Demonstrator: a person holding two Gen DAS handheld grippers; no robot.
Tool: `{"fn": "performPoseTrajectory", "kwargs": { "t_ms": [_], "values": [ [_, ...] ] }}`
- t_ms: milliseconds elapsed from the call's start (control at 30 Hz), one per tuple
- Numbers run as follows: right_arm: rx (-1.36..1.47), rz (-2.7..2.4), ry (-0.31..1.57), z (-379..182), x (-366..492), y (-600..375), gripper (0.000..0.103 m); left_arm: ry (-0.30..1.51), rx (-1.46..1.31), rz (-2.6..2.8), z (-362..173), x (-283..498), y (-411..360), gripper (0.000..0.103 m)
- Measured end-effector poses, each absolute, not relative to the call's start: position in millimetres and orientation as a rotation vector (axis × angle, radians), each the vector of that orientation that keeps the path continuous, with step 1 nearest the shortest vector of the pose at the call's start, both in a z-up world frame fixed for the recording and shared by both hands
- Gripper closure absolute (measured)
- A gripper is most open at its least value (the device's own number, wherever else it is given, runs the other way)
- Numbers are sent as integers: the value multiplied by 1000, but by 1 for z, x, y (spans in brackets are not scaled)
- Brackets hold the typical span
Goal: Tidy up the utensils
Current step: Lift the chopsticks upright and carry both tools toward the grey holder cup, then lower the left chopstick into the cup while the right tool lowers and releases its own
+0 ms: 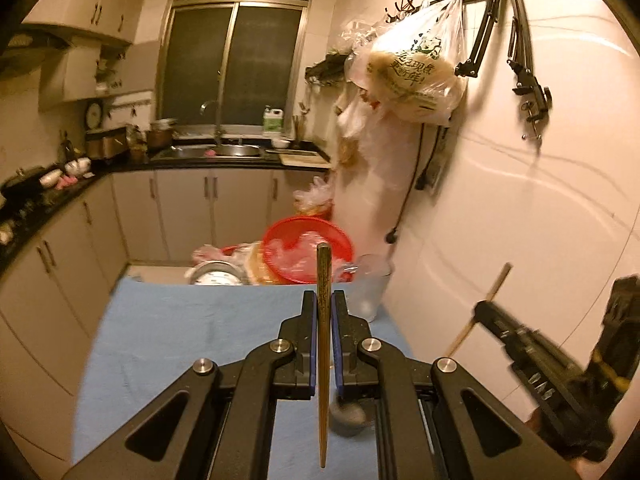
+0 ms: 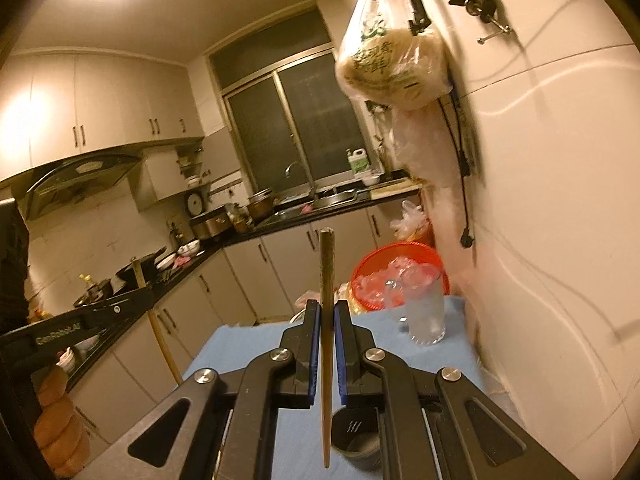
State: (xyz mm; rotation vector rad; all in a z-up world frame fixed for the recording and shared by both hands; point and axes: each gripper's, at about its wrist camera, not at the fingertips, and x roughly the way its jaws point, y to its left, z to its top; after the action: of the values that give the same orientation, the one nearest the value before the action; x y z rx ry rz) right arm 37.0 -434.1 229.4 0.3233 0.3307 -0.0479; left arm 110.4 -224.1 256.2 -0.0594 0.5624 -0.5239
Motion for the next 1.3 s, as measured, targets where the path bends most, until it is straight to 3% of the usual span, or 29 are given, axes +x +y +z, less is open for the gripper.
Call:
{"fn": "performPoseTrajectory", "kwargs": {
  "t_ms": [667,967,1300],
  "values": [
    [401,-71,497,145,108,-478,95,752,-156,-494,144,193,-285,96],
    [426,-37,586,114,116,-476,93,817,-147,-507,124,193,-288,96],
    [436,-34,570,126,103,-477,92,822,-161,-523,132,185,-280,94]
  ]
}}
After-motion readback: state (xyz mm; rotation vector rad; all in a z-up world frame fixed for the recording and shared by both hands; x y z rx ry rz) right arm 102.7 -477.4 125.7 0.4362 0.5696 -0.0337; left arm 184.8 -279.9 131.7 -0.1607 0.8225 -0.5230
